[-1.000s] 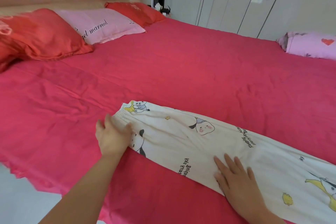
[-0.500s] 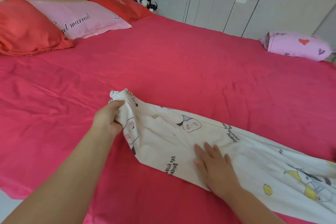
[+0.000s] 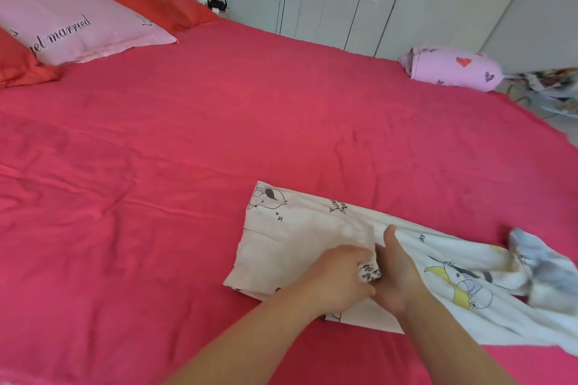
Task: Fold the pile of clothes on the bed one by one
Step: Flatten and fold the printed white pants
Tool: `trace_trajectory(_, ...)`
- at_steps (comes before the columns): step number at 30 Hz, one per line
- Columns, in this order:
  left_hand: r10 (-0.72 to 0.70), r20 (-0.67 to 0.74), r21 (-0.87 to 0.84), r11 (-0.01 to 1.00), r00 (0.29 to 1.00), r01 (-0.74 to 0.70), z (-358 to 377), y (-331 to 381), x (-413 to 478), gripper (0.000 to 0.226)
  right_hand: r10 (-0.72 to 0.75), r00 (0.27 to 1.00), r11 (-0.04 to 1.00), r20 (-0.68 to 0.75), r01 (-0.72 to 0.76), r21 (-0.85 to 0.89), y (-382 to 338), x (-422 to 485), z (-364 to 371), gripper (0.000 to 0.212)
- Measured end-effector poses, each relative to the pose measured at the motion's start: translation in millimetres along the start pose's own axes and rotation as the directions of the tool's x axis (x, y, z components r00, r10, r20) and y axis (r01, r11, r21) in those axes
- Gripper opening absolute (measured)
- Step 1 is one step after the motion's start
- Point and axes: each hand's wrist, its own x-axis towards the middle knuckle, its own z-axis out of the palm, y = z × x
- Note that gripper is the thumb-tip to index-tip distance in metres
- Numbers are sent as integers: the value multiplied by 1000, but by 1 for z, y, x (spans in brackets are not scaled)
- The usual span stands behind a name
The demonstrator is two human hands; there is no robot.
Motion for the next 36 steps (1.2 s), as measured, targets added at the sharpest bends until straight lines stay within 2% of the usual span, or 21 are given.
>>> trace_trajectory(2,-18,-95,-41,999,995,14,2,-10,-2,35,-37,999,985,-23,33,-169,4,0,-9,23)
trace_trajectory(3,-28,-180,-67,998,983,16,-2,-15,-3,32,-102,994,958,-47,85,-274,5,2,-12,17)
trace_trajectory(5,-25,-386,-53,999,922,4,-20,-25,-4,31,-264,960,885,-90,204,-419,4,7,-18,22)
trace_trajectory(7,-57,-558,-47,998,828,37,-42,-40,-3,32,-374,920,833,-118,277,-478,1,8,-21,24)
trace_trajectory(9,-126,-626,5,986,770,165,-57,-63,3,36,-410,902,772,-134,265,-578,-1,7,-25,34)
trace_trajectory(10,-200,-610,35,960,767,278,-61,-74,6,41,-425,896,707,-127,241,-665,-1,8,-27,45)
trace_trajectory(12,-405,-528,-34,889,747,457,-61,-92,10,51,-546,834,474,-83,226,-851,0,7,-29,61)
trace_trajectory(14,-525,-462,-200,847,715,492,-58,-101,14,53,-705,704,190,84,301,-934,3,5,-24,58)
trace_trajectory(15,-544,-462,-244,837,700,489,-57,-103,17,54,-737,649,49,190,331,-942,7,5,-19,54)
trace_trajectory(16,-558,-468,-265,829,686,493,-58,-104,20,55,-724,631,-76,278,328,-942,11,7,-16,54)
trace_trajectory(18,-565,-456,-236,822,688,519,-57,-102,27,54,-630,686,-243,364,271,-931,23,12,-12,70)
trace_trajectory(20,-522,-426,-129,844,739,521,-54,-100,32,46,-500,788,-372,358,178,-911,38,18,-16,97)
trace_trajectory(22,-456,-409,-23,871,790,491,-52,-100,32,41,-433,849,-421,301,104,-901,48,25,-22,112)
trace_trajectory(27,-272,-519,85,927,811,365,-78,-99,24,48,-427,867,-392,257,79,-917,45,24,-2,116)
trace_trajectory(31,-197,-583,181,915,788,362,-136,-101,1,51,-399,853,-385,336,177,-906,57,17,35,111)
trace_trajectory(36,-249,-638,229,842,729,488,-210,-146,-59,49,-287,847,-346,447,344,-873,90,9,98,93)
